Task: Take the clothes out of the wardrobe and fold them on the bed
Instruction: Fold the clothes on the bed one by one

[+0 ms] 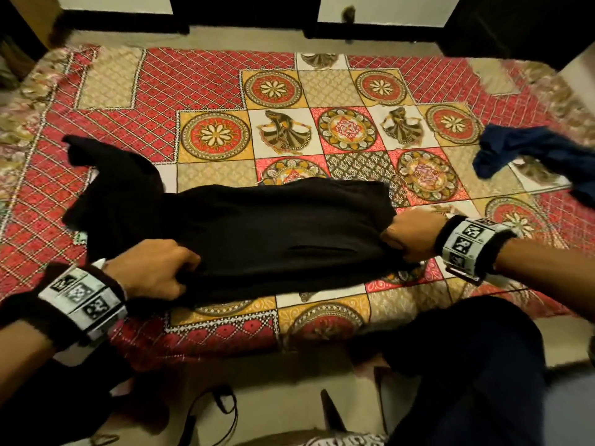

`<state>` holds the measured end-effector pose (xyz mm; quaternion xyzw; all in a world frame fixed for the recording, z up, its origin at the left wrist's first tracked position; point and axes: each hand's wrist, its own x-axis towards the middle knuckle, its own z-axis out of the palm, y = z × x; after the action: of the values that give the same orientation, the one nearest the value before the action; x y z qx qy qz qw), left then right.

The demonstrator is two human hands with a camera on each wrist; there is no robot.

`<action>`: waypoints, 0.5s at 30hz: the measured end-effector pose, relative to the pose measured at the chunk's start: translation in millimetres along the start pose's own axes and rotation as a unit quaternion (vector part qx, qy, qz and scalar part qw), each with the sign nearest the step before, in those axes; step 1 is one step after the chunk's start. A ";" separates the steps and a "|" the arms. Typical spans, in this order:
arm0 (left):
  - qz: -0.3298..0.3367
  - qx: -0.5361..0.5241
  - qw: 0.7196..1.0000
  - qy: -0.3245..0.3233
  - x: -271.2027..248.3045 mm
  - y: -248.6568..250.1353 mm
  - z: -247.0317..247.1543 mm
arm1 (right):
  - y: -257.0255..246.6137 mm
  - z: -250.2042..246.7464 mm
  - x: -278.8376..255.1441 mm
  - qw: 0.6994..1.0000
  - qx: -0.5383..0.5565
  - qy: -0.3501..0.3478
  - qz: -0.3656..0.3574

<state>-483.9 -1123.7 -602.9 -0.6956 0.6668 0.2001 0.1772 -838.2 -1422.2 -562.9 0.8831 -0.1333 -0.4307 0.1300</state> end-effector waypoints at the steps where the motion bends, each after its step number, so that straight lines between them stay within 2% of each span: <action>1: -0.001 -0.008 1.000 0.008 -2.8 -0.1 3.7 | -2.7 0.1 1.4 1.000 -0.006 -0.004 -0.002; 9: -0.007 -0.057 0.997 0.057 -24.3 0.7 8.8 | -13.9 15.4 8.0 0.999 -0.036 -0.001 0.001; 15: -0.006 -0.080 0.996 0.027 -27.5 8.8 23.9 | -18.6 16.9 7.8 0.999 -0.030 -0.011 0.011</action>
<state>-494.5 -1088.3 -609.0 -0.7168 0.6488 0.2331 0.1043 -844.7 -1409.6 -585.0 0.8723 -0.1312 -0.4431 0.1598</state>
